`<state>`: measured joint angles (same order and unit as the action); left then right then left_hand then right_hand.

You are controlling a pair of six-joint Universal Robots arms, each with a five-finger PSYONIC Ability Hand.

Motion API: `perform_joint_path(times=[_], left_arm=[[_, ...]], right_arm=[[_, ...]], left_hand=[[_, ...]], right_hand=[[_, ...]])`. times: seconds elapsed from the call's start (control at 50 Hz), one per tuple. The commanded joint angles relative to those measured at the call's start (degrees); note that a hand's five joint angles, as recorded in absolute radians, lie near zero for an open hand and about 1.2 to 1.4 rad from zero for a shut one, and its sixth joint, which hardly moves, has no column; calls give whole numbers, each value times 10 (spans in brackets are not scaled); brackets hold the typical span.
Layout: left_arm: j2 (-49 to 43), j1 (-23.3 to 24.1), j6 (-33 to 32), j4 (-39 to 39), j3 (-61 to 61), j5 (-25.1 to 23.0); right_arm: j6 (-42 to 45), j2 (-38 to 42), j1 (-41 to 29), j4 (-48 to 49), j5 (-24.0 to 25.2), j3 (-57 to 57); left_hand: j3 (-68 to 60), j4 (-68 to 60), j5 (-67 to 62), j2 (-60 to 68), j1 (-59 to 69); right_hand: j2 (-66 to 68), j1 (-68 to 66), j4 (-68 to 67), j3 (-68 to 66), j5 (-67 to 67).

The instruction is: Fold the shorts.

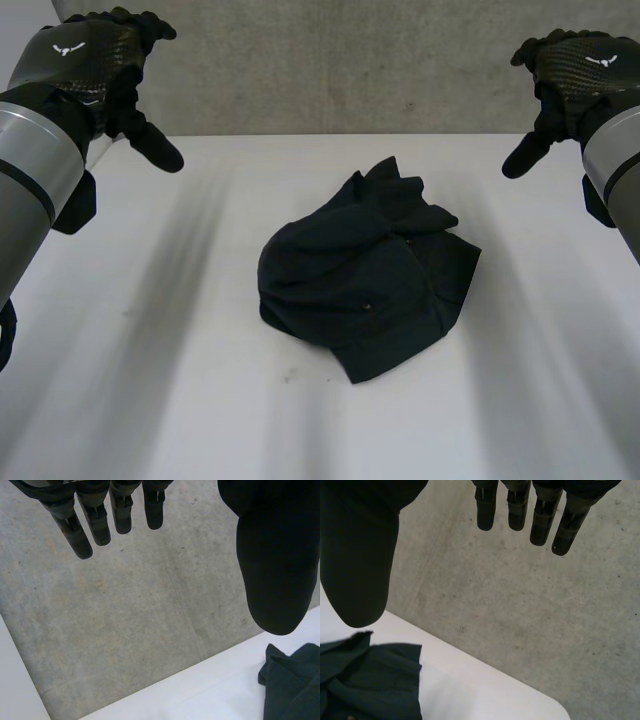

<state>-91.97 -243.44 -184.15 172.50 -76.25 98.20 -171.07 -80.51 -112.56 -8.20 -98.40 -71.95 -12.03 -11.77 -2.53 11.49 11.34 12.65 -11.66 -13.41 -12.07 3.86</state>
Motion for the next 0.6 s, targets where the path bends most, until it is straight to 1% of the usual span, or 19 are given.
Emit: perform_joint_path(times=[0.02, 0.12, 0.16, 0.2, 0.22, 0.26, 0.28, 0.3, 0.32, 0.36, 0.38, 0.4, 0.44, 0.46, 0.5, 0.52, 0.54, 0.56, 0.6], left_arm=[[-1, 6, -14, 2, -1, 2], [-4, 9, -15, 5, -8, -3], [-4, 15, -15, 11, -15, -5], [-7, 20, -15, 20, -18, -8], [-16, 29, -16, 40, -23, -13], [-28, 34, -16, 56, -26, -20], [-49, 40, -18, 76, -27, -33], [-51, 40, -18, 78, -27, -34], [-79, 43, -27, 92, -25, -53], [-108, 46, -45, 106, -21, -73], [-129, 53, -62, 112, -15, -84], [-146, 60, -73, 116, -8, -93], [-174, 70, -93, 125, 5, -101], [-203, 83, -108, 133, 21, -106], [-238, 93, -123, 139, 40, -107], [-273, 98, -136, 142, 58, -107], [-273, 98, -136, 142, 58, -107], [-315, 98, -148, 144, 83, -105], [-347, 98, -154, 144, 103, -102]], right_arm=[[5, 2, 0, 2, 0, -3], [9, 2, -1, 5, 3, -5], [19, 3, -2, 3, 14, -1], [53, 8, -4, -13, 26, -7], [72, 9, -6, -24, 33, -13], [117, 11, -11, -66, 52, -46], [142, 13, -13, -95, 68, -70], [149, 14, -16, -107, 73, -81], [145, 17, -24, -112, 81, -97], [110, 26, -47, -100, 87, -124], [64, 34, -63, -80, 87, -143], [44, 36, -66, -68, 87, -151], [-7, 40, -74, -39, 90, -172], [-48, 42, -80, -5, 91, -191], [-87, 47, -82, 30, 89, -206], [-115, 61, -86, 62, 93, -220], [-124, 67, -91, 75, 95, -224], [-129, 81, -104, 95, 95, -231], [-128, 97, -123, 109, 94, -232]], left_hand=[[8, 6, 13, -3, -1], [6, 4, 11, -1, 1], [6, 4, 11, -1, 1], [8, 6, 13, -3, -1], [8, 6, 13, -3, -1], [8, 6, 13, -3, -1], [8, 6, 13, -3, -1], [8, 6, 13, -3, -1], [6, 4, 11, -1, 1], [5, 2, 10, 1, 2], [5, 2, 10, 1, 2], [3, 0, 8, 2, 4], [3, 0, 8, 2, 4], [3, 0, 8, 2, 4], [1, -1, 6, 4, 6], [1, -1, 6, 4, 6], [1, -1, 6, 4, 6], [0, -3, 5, 6, 7], [-4, -6, 1, 9, 11]], right_hand=[[-27, 17, 34, 21, -39], [-27, 17, 34, 21, -39], [-27, 17, 34, 21, -39], [-27, 17, 34, 21, -39], [-27, 17, 34, 21, -39], [-27, 17, 34, 21, -39], [-27, 17, 34, 21, -39], [-27, 17, 34, 21, -39], [-27, 17, 34, 21, -39], [-27, 17, 34, 21, -39], [-27, 17, 34, 21, -39], [-27, 17, 34, 21, -39], [-27, 17, 34, 21, -39], [-27, 17, 34, 21, -39], [-27, 17, 34, 21, -39], [-27, 17, 34, 21, -39], [-27, 17, 34, 21, -39], [-27, 17, 34, 21, -39], [-27, 17, 34, 21, -39]])
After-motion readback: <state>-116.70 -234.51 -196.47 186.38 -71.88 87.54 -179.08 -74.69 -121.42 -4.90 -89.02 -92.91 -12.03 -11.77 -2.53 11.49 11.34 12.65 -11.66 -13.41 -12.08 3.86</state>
